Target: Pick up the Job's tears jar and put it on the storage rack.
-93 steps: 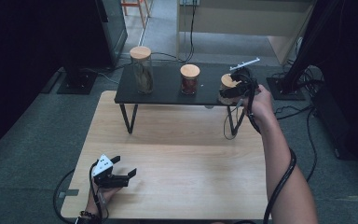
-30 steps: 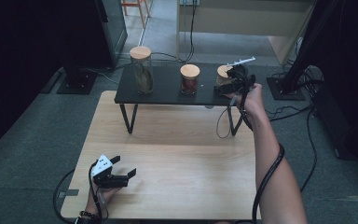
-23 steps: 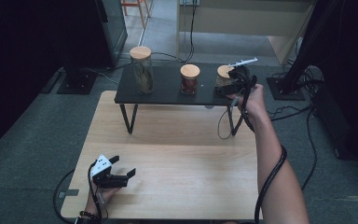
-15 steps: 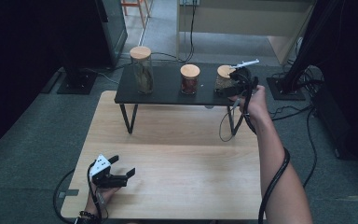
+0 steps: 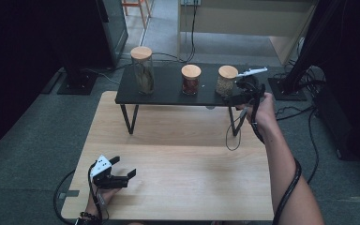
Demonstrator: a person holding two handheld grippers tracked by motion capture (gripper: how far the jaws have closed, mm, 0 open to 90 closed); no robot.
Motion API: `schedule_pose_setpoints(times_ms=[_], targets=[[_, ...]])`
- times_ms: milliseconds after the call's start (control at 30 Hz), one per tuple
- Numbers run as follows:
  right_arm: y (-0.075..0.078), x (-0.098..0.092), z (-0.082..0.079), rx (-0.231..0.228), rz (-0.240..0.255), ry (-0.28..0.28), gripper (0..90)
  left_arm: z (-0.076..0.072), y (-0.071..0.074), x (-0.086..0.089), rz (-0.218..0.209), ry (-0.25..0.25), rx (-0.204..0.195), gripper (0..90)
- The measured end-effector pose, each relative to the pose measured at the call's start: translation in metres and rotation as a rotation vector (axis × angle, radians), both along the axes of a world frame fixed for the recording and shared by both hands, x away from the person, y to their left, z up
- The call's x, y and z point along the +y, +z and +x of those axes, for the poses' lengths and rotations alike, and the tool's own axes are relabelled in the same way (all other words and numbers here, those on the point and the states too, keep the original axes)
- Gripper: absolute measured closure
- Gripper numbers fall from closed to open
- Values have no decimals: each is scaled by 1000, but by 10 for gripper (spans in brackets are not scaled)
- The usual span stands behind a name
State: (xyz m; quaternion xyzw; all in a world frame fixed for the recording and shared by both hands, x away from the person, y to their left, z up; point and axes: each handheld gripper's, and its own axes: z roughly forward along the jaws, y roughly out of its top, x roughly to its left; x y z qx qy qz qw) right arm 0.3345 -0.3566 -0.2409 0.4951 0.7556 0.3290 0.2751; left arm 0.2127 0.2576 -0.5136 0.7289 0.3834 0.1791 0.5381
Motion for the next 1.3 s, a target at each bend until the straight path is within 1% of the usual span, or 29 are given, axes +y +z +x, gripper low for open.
schedule_pose_setpoints(times_ms=[267,433,533,733,967,1100,1300], targets=[[-8,2,-19,16,-18,25,0,0,0,1,-4,0,1,21],[-13,2,-28,23,-6,47,0,-1,0,1,-3,0,0,21],[-15,2,-34,17,5,64,0,-1,0,1,-7,0,0,22],[-18,5,-46,10,-1,92,0,-1,0,1,-6,1,-1,22],[-23,3,-59,-2,1,118,1,-1,0,1,-4,-1,-1,22],[-31,-2,-65,-5,0,123,1,-1,-1,1,-9,2,-1,22],[-48,-12,-75,-15,19,121,1,-2,0,1,-6,1,0,22]])
